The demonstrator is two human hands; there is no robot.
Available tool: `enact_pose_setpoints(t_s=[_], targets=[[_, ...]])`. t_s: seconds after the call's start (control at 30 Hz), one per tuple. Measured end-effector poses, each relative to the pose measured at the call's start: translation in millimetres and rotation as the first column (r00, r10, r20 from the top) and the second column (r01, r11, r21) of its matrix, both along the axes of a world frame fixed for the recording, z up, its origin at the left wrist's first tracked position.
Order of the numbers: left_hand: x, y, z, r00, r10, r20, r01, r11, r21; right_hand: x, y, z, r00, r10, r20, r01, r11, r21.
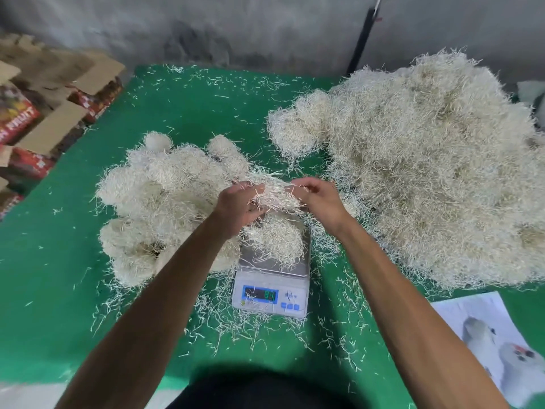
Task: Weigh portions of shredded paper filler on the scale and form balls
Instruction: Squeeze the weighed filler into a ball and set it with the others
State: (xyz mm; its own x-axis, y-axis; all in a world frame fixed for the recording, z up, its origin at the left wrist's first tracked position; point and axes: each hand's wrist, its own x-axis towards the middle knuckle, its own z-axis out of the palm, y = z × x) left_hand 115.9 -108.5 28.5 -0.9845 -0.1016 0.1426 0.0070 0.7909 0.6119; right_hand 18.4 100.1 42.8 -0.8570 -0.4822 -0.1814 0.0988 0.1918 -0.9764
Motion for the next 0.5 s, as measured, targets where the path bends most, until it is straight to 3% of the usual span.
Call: enact_pose_setpoints(t_s=[0.23, 0.3, 0.33, 0.4, 0.43, 0.5], targets=[[14, -3, -24, 0.995, -0.052, 0.085, 0.038, 0.988, 0.153, 18, -9, -9, 0.999, 0.030, 0.010, -0.030, 0.999, -0.036], [16, -2, -23, 0.987, -0.040, 0.158, -0.004, 0.963, 0.268, 20, -11, -9, 1.000, 0.006, -0.016, -0.007, 0.999, -0.042], [14, 0, -21, 0.979, 0.003, 0.204, -0.086, 0.913, 0.399, 21, -12, -9, 0.999, -0.009, -0.052, 0.007, 1.000, -0.029], [10, 3, -20, 0.923, 0.136, 0.359, -0.341, 0.721, 0.603, 21, -12, -11, 0.990, -0.019, -0.142, 0.023, 0.999, 0.033], [10, 4, -24, 0.887, 0.188, 0.422, -0.424, 0.692, 0.584, 20, -12, -15, 0.981, 0.008, -0.192, 0.012, 0.995, 0.103], [13, 3, -32, 0.870, 0.257, 0.420, -0.438, 0.794, 0.422, 20, -11, -24, 0.948, 0.134, -0.288, -0.027, 0.937, 0.348]])
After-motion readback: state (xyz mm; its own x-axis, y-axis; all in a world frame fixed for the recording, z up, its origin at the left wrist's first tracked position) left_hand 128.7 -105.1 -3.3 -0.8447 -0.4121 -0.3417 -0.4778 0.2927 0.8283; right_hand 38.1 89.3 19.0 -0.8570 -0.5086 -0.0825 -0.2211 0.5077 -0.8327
